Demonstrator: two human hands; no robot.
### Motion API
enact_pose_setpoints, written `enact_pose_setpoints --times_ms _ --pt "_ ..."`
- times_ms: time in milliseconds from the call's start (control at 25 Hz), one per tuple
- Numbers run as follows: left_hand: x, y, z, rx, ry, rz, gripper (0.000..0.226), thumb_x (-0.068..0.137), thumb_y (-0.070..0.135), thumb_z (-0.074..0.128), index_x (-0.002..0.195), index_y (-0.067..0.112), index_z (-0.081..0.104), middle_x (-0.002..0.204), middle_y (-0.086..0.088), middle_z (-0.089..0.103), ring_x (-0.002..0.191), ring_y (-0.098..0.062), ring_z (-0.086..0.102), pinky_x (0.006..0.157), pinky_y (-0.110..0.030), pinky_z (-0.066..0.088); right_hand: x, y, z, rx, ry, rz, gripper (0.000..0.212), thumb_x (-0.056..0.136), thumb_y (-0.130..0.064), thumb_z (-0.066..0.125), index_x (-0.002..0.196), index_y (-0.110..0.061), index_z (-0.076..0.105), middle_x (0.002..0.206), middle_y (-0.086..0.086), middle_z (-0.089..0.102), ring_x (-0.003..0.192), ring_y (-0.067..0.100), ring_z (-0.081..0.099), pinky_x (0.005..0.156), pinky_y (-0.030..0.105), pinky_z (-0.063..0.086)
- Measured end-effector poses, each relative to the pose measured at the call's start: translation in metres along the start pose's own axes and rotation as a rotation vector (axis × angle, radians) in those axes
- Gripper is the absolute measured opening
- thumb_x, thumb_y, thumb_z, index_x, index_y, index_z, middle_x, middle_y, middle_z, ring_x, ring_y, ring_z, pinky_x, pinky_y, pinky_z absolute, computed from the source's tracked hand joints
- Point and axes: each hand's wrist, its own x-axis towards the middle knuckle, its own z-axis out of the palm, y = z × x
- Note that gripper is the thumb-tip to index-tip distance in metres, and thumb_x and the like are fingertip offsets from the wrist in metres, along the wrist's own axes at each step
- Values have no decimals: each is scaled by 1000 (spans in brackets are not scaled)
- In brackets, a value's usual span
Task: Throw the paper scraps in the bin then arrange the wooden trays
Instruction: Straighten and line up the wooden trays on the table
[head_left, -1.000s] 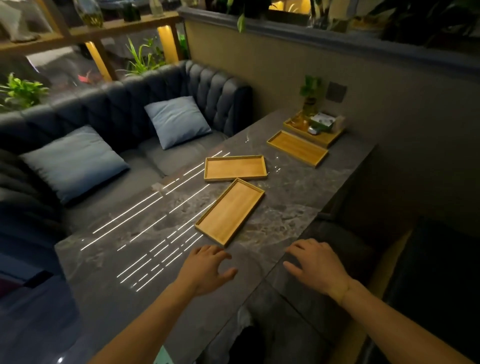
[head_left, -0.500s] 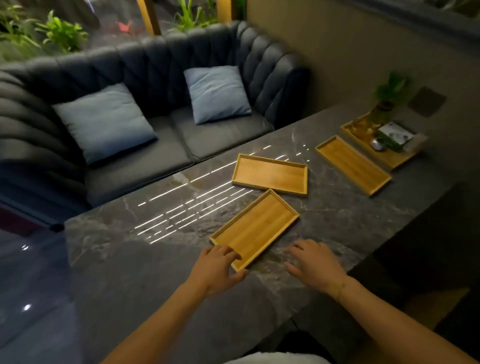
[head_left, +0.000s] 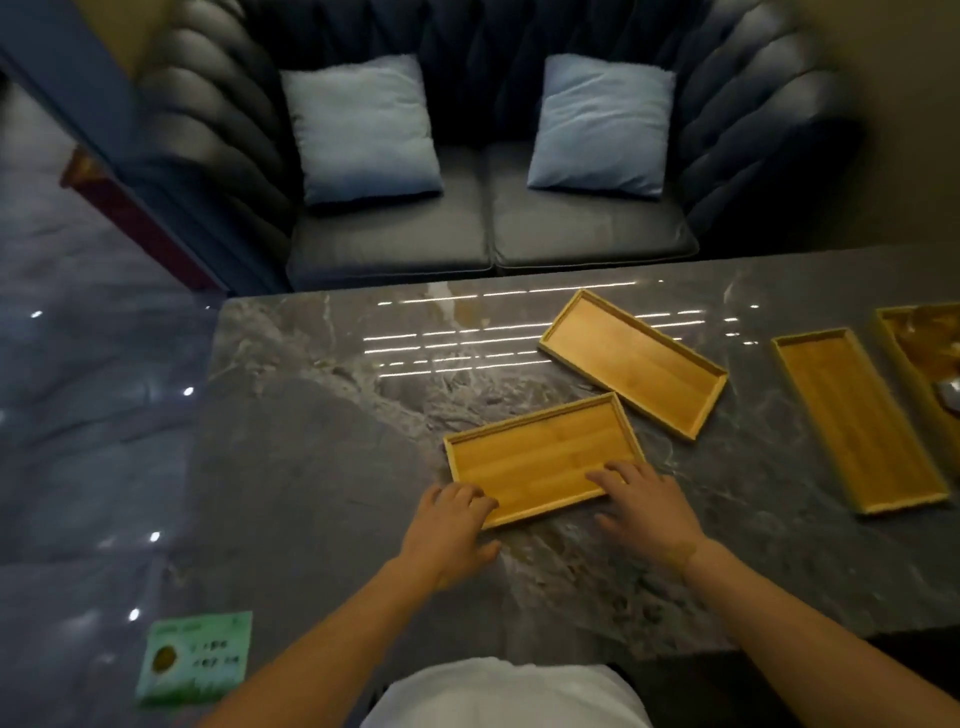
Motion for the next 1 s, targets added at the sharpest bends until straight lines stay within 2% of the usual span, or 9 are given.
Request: enact_pose_setpoints --times_ms 240,400,600,680,760,800,880,920,1000 --pt "23 49 27 -62 -74 -302 72 89 38 59 148 32 20 158 -11 19 143 -31 22 115 -53 20 36 60 -10 -161 -81 -195 66 86 -42 60 142 -40 25 158 1 17 143 32 15 109 51 29" --pt "30 56 37 -26 -58 -396 67 93 16 51 148 34 18 157 -11 18 140 -33 25 111 -50 25 49 75 -6 -196 -63 -318 56 90 -36 56 140 -39 29 156 1 22 143 30 17 109 48 32" --pt "31 41 36 116 -15 -270 60 92 10 47 145 30 28 151 -12 31 127 -34 41 99 -47 37 43 81 1 -203 -74 -332 45 94 -43 48 138 -41 37 153 -2 33 143 30 22 108 46 32" --pt "32 27 28 182 22 -172 56 89 10 55 141 26 40 148 -14 39 120 -36 50 96 -48 43 26 77 5 -189 -79 -322 41 92 -45 50 133 -39 46 148 0 42 140 32 28 106 48 33" --pt "37 11 16 285 93 -102 51 81 13 69 130 23 55 141 -13 52 106 -33 62 89 -43 51 2 65 11 -219 -65 -402 38 84 -46 60 121 -36 58 133 2 55 134 36 38 102 52 37" --pt "42 2 9 311 90 -66 49 84 14 67 131 21 55 144 -14 49 108 -32 62 93 -43 49 -10 56 15 -223 -63 -447 36 80 -45 63 115 -35 63 125 3 59 131 38 42 101 56 39" --pt "61 -15 -5 344 -23 9 50 96 12 47 145 16 34 160 -11 24 131 -29 46 111 -50 30 -32 31 28 -203 -90 -487 31 81 -45 58 108 -33 67 121 3 59 131 41 42 103 64 34" --pt "72 -19 -12 372 -76 53 53 99 13 41 149 16 24 163 -7 12 140 -26 35 116 -53 19 -39 16 35 -183 -118 -481 32 84 -47 51 108 -33 67 124 3 57 134 41 38 105 67 29" --pt "94 -21 -24 411 -104 150 58 100 17 40 152 18 14 164 0 3 148 -20 18 118 -55 9 -40 -13 44 -128 -173 -457 39 88 -52 41 114 -35 64 138 0 47 140 39 25 110 68 16"
